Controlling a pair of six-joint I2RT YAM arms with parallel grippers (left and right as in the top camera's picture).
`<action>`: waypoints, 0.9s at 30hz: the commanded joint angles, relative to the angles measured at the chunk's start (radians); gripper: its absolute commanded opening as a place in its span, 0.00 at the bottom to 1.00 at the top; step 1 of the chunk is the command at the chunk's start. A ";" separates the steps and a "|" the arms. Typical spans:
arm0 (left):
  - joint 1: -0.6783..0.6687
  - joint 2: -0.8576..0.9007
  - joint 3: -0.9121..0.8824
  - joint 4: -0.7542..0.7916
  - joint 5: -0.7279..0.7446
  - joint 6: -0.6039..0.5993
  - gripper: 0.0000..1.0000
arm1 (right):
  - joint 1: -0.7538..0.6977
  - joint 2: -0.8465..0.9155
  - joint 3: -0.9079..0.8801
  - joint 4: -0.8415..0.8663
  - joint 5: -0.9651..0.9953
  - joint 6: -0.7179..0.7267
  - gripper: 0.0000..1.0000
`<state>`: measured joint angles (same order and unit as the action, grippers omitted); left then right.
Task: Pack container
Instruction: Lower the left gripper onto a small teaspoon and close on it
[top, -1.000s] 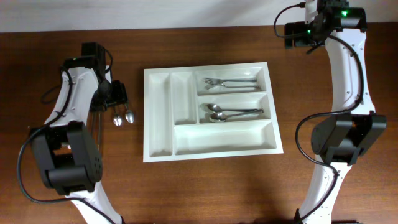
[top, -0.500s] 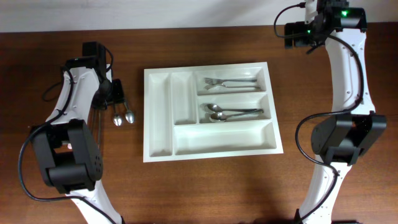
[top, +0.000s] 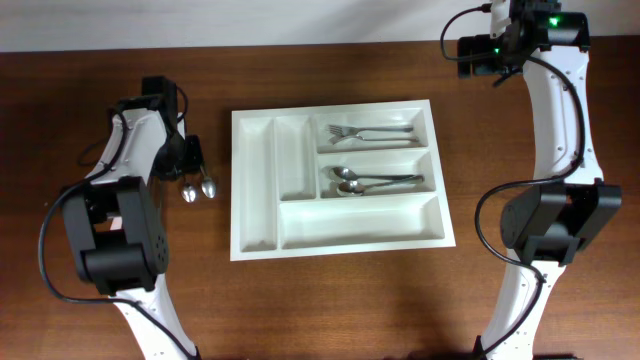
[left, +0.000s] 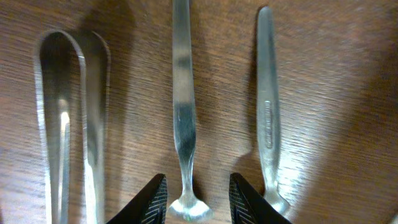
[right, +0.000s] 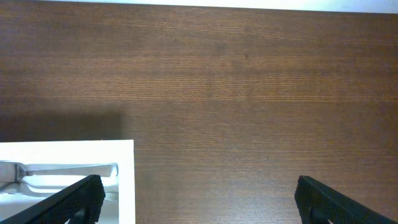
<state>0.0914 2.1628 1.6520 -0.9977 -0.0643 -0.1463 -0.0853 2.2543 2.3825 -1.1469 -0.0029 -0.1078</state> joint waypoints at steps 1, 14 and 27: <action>0.004 0.024 0.017 -0.001 -0.011 0.006 0.35 | 0.006 -0.021 0.017 0.002 0.008 0.005 0.99; 0.004 0.043 0.017 0.024 -0.039 0.006 0.22 | 0.006 -0.021 0.017 0.002 0.008 0.005 0.99; 0.016 0.056 0.017 0.043 -0.038 0.006 0.20 | 0.006 -0.021 0.017 0.002 0.008 0.005 0.99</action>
<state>0.0921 2.2002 1.6520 -0.9558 -0.0872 -0.1459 -0.0853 2.2543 2.3825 -1.1473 -0.0029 -0.1081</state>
